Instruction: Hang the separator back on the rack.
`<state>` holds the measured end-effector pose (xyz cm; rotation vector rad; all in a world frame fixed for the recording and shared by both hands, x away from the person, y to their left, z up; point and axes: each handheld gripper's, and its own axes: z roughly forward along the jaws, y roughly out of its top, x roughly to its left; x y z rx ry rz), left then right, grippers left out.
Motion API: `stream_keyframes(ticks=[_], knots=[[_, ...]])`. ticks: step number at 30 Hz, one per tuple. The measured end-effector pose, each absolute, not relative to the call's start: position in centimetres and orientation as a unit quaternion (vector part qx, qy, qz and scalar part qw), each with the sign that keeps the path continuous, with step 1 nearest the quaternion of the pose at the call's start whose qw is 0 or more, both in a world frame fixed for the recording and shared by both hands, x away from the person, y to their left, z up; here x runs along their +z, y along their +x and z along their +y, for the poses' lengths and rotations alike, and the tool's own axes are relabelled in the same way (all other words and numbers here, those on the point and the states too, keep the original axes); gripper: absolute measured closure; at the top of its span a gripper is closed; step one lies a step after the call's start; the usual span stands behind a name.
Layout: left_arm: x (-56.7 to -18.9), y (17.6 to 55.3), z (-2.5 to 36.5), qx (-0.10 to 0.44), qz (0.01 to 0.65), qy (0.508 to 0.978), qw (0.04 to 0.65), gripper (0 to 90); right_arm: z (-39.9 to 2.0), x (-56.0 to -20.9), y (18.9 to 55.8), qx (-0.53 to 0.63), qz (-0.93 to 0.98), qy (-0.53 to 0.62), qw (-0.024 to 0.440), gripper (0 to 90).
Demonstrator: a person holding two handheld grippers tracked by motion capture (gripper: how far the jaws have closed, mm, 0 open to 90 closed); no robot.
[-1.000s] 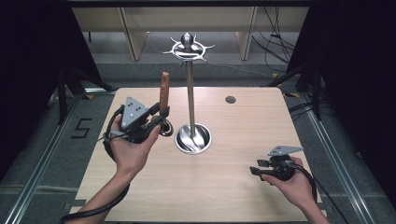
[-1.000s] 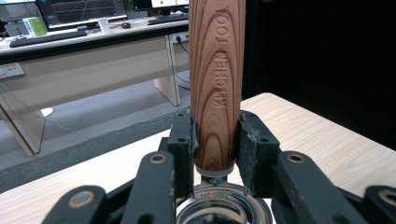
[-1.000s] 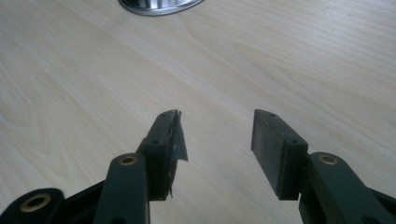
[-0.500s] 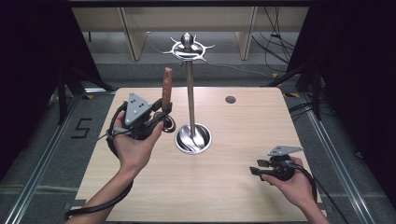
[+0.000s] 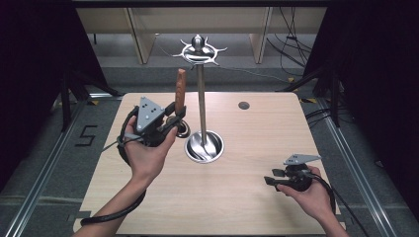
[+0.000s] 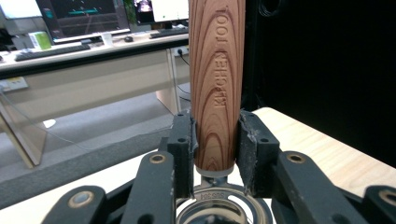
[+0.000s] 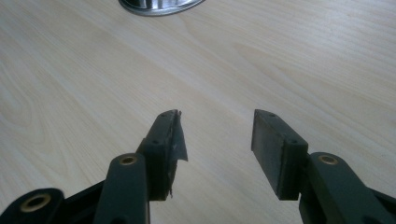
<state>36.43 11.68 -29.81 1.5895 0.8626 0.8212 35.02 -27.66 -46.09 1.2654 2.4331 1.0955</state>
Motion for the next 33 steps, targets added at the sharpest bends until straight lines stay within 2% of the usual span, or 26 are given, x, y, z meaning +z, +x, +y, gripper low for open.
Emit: stream_keyframes(ticks=[33], knots=[[-29.3, 36.9, 10.0, 0.374, 0.381, 0.659, 0.530, 68.3, -27.5, -46.4, 35.1, 0.380, 0.815, 0.427, 0.097, 52.3]])
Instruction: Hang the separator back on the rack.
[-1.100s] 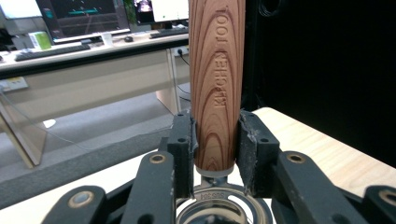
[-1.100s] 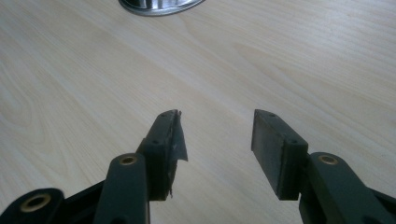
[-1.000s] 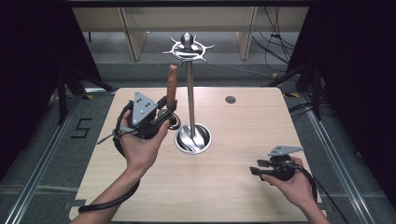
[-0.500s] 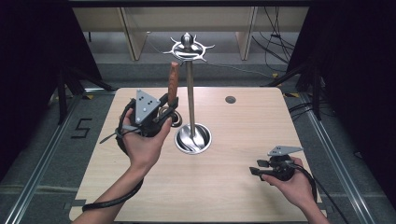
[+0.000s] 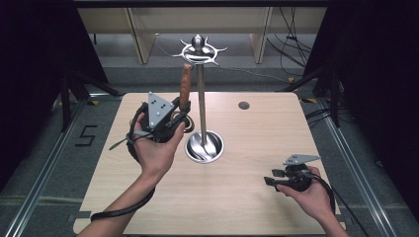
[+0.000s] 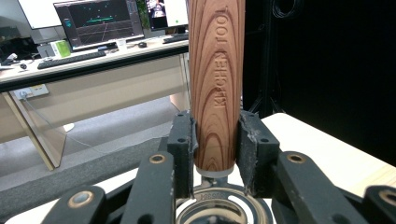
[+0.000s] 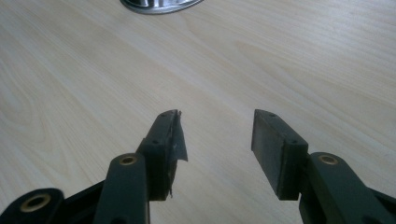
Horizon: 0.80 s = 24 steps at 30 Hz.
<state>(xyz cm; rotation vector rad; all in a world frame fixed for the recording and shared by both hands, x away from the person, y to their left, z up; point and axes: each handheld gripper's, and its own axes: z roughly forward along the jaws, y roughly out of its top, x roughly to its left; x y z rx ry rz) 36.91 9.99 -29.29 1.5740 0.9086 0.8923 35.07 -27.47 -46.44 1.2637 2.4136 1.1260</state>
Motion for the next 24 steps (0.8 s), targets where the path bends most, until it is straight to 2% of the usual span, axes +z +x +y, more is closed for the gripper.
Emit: stream_keyframes(ticks=[24], knots=[[-29.25, 37.64, 9.32, 0.371, 0.385, 0.664, 0.523, 68.3, -27.47, -46.38, 35.03, 0.382, 0.813, 0.430, 0.096, 52.2]])
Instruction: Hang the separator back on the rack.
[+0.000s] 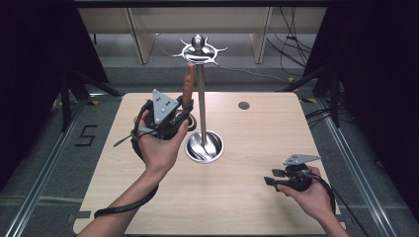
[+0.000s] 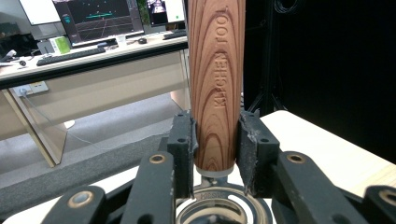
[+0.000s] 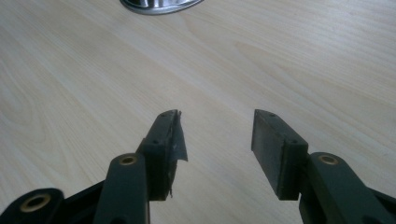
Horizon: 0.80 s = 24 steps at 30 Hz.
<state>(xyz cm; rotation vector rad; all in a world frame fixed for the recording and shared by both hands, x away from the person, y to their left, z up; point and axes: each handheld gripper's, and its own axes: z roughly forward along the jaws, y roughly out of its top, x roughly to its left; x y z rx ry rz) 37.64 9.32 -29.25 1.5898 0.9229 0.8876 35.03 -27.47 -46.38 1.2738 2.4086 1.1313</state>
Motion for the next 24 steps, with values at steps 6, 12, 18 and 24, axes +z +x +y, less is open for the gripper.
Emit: stream_keyframes(ticks=[6, 12, 18, 24], knots=[[-29.2, 37.9, 9.2, 0.371, 0.386, 0.663, 0.523, 68.3, -27.5, -46.4, 35.0, 0.381, 0.813, 0.430, 0.095, 52.2], [-28.9, 38.1, 9.0, 0.372, 0.386, 0.664, 0.522, 68.3, -27.5, -46.3, 35.0, 0.380, 0.814, 0.429, 0.095, 52.3], [-28.9, 38.5, 8.9, 0.370, 0.389, 0.664, 0.520, 68.3, -27.5, -46.4, 35.0, 0.383, 0.812, 0.430, 0.096, 52.2], [-29.1, 38.9, 8.7, 0.369, 0.393, 0.665, 0.517, 68.3, -27.5, -46.3, 35.0, 0.381, 0.811, 0.435, 0.093, 52.3]])
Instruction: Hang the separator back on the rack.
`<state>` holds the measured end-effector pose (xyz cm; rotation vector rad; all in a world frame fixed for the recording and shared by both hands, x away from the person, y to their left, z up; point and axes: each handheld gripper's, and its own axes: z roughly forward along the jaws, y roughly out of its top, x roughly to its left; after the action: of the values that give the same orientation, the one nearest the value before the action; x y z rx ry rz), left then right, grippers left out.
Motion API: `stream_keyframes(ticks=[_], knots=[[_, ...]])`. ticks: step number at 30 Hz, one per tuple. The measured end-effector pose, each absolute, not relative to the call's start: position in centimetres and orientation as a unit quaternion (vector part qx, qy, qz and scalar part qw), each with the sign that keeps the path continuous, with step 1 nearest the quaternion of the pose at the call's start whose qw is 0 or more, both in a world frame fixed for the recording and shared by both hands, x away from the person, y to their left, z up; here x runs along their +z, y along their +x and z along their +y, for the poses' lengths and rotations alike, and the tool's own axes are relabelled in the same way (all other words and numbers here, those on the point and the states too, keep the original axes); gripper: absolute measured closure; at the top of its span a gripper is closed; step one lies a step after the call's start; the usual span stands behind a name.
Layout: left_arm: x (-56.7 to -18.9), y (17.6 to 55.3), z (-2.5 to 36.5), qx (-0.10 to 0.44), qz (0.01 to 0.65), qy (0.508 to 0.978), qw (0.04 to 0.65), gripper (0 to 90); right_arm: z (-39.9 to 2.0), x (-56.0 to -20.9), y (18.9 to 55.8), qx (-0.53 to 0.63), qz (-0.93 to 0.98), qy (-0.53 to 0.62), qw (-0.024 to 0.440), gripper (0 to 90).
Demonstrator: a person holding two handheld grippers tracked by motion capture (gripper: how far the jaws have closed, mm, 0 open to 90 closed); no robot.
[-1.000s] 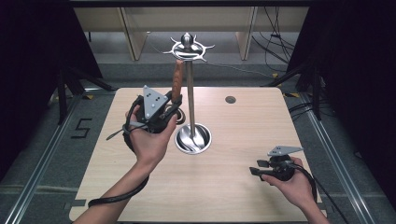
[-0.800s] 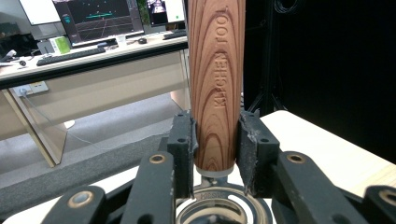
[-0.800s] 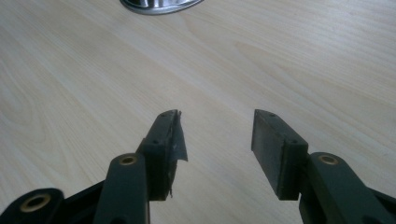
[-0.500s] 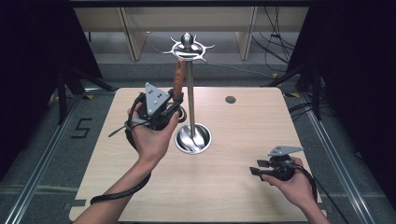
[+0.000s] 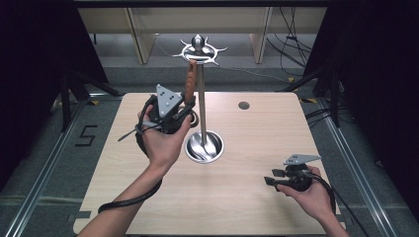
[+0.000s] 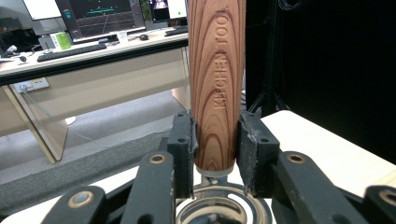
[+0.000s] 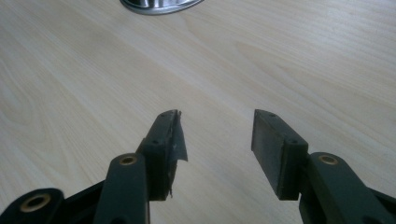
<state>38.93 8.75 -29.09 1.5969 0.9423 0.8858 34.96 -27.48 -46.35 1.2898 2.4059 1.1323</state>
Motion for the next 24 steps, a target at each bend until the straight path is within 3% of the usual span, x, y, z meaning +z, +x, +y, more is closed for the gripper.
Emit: stream_keyframes(ticks=[24], knots=[[-29.72, 39.07, 9.00, 0.358, 0.376, 0.677, 0.522, 64.4, -27.76, -46.07, 35.00, 0.364, 0.824, 0.425, 0.089, 52.1]])
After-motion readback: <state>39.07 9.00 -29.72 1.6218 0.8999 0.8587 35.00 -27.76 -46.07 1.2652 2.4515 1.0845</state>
